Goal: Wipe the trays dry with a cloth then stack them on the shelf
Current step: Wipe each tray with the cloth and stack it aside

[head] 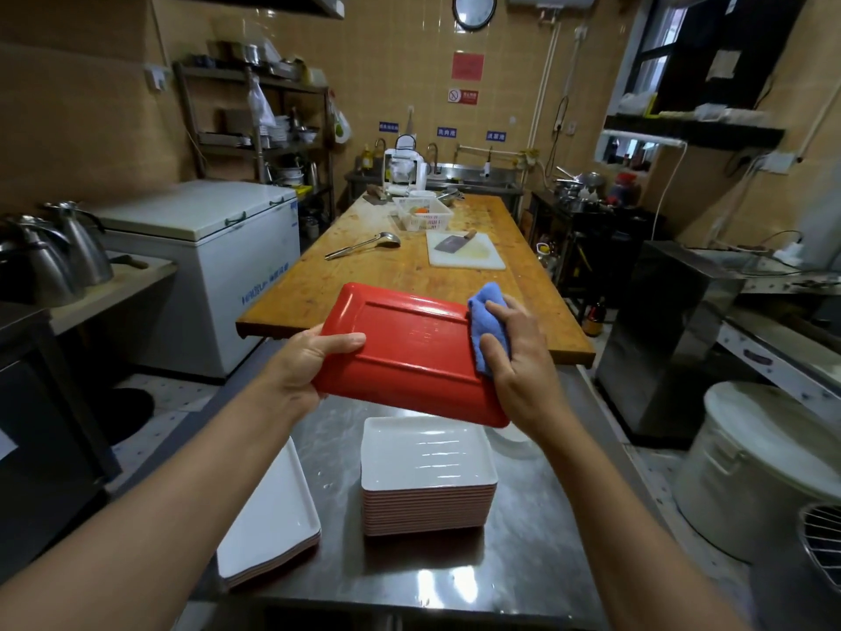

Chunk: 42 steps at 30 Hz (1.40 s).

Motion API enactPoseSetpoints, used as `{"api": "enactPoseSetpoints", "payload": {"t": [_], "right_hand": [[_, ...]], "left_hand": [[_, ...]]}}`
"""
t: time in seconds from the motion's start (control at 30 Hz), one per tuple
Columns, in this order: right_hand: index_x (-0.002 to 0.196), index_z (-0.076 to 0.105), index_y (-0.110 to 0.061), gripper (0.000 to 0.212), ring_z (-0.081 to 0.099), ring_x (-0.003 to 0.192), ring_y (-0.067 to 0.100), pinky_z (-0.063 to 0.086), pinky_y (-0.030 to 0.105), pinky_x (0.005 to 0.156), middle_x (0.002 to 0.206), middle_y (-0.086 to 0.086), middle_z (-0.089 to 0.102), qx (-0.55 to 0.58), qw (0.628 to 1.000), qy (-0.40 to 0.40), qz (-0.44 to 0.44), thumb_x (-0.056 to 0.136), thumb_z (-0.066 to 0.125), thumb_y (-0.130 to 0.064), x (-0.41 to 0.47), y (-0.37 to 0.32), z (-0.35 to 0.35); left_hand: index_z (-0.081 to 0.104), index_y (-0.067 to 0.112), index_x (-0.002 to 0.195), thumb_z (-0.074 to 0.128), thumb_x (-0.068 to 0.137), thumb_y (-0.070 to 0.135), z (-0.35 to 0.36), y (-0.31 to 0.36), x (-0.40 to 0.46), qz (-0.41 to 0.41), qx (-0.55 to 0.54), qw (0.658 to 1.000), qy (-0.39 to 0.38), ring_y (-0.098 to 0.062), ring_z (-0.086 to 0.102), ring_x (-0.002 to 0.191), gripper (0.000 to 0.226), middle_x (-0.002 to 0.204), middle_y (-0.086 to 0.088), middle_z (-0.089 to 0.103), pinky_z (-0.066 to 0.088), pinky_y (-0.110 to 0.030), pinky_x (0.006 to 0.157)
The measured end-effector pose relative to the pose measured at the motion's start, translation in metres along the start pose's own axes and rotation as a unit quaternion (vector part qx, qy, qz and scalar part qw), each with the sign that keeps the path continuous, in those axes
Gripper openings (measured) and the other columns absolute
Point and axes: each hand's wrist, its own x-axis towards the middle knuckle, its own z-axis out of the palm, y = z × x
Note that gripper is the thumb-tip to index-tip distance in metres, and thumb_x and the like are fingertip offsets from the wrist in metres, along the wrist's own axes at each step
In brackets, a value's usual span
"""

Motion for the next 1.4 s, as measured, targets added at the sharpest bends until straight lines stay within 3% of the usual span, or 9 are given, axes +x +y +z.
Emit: {"api": "enactPoseSetpoints", "payload": {"t": [0.13, 0.27, 0.47, 0.57, 0.8, 0.97, 1.07, 1.27, 1.4], "right_hand": [[0.143, 0.034, -0.016, 0.047, 0.017, 0.143, 0.017, 0.019, 0.041, 0.117, 0.156, 0.001, 0.020, -0.051, 0.998, -0.035, -0.006, 0.098, 0.044, -0.025, -0.027, 0.006, 0.009], [0.144, 0.033, -0.016, 0.054, 0.006, 0.146, 0.017, 0.013, 0.038, 0.119, 0.154, -0.007, 0.012, -0.109, 0.993, -0.021, -0.045, 0.092, 0.045, -0.024, -0.044, 0.006, 0.024], [0.134, 0.050, -0.010, 0.049, 0.029, 0.139, 0.035, 0.020, 0.046, 0.115, 0.147, 0.013, 0.039, -0.190, 0.975, -0.002, -0.116, 0.086, 0.056, -0.016, -0.042, -0.023, 0.060], [0.135, 0.049, -0.013, 0.046, 0.025, 0.141, 0.032, 0.013, 0.040, 0.116, 0.150, 0.010, 0.035, -0.178, 0.977, -0.012, -0.112, 0.090, 0.050, -0.021, -0.039, -0.039, 0.075], [0.147, 0.028, -0.031, 0.049, -0.001, 0.146, 0.012, 0.002, 0.039, 0.118, 0.159, -0.007, 0.008, -0.164, 0.975, -0.118, -0.088, 0.099, 0.035, -0.037, -0.001, -0.054, 0.085], [0.147, 0.028, -0.030, 0.047, 0.001, 0.146, 0.013, -0.001, 0.034, 0.117, 0.159, -0.005, 0.010, -0.181, 0.977, -0.102, -0.053, 0.100, 0.033, -0.035, 0.009, -0.035, 0.078], [0.146, 0.032, -0.020, 0.046, 0.013, 0.144, 0.021, 0.011, 0.034, 0.117, 0.157, 0.004, 0.016, -0.133, 0.987, -0.094, 0.008, 0.101, 0.035, -0.028, 0.013, -0.022, 0.074], [0.139, 0.040, -0.011, 0.041, 0.042, 0.116, 0.029, 0.031, 0.026, 0.088, 0.127, 0.016, 0.045, -0.012, 0.996, -0.039, 0.083, 0.100, 0.036, -0.023, -0.001, -0.016, 0.092], [0.108, 0.053, -0.014, 0.020, 0.054, 0.089, 0.023, 0.029, 0.023, 0.064, 0.092, 0.003, 0.058, 0.062, 0.990, 0.005, 0.130, 0.100, 0.036, -0.021, -0.012, -0.013, 0.107]], "left_hand": [[0.061, 0.012, 0.092, 0.061, 0.081, 0.000, 0.004, -0.003, 0.004, -0.030, -0.047, 0.996, 0.073, -0.016, 0.069, 0.055, 0.017, 0.065, -0.003, 0.071, 0.057, -0.025, 0.052], [0.059, 0.012, 0.085, 0.063, 0.083, 0.002, 0.009, -0.007, 0.004, -0.059, -0.079, 0.989, 0.110, -0.014, 0.065, 0.045, 0.011, 0.054, -0.002, 0.068, 0.052, -0.023, 0.041], [0.058, 0.011, 0.096, 0.063, 0.085, 0.009, 0.029, -0.017, -0.002, -0.046, -0.105, 0.986, 0.117, -0.021, 0.066, 0.059, 0.012, 0.077, -0.010, 0.066, 0.052, -0.030, 0.048], [0.057, 0.012, 0.107, 0.057, 0.090, 0.014, 0.030, -0.020, -0.005, -0.004, -0.121, 0.987, 0.104, -0.018, 0.066, 0.065, 0.017, 0.087, -0.010, 0.065, 0.056, -0.031, 0.055], [0.062, 0.008, 0.099, 0.053, 0.091, 0.010, 0.018, -0.019, -0.012, 0.043, -0.118, 0.988, 0.094, -0.013, 0.069, 0.059, 0.011, 0.073, -0.005, 0.071, 0.056, -0.025, 0.059], [0.058, 0.013, 0.103, 0.058, 0.089, 0.010, 0.001, -0.017, -0.017, 0.030, -0.138, 0.980, 0.143, -0.024, 0.064, 0.074, 0.015, 0.089, -0.011, 0.066, 0.056, -0.037, 0.062], [0.056, 0.012, 0.110, 0.057, 0.089, 0.008, -0.011, -0.016, -0.020, 0.025, -0.146, 0.977, 0.152, -0.026, 0.063, 0.082, 0.021, 0.095, -0.011, 0.065, 0.054, -0.040, 0.069], [0.057, 0.012, 0.107, 0.058, 0.089, 0.012, -0.036, -0.016, -0.025, 0.022, -0.166, 0.969, 0.182, -0.024, 0.063, 0.082, 0.018, 0.094, -0.010, 0.066, 0.051, -0.041, 0.068], [0.059, 0.014, 0.096, 0.058, 0.090, 0.012, -0.053, -0.018, -0.032, 0.010, -0.170, 0.964, 0.205, -0.024, 0.063, 0.079, 0.007, 0.090, -0.009, 0.066, 0.051, -0.041, 0.068]]}}
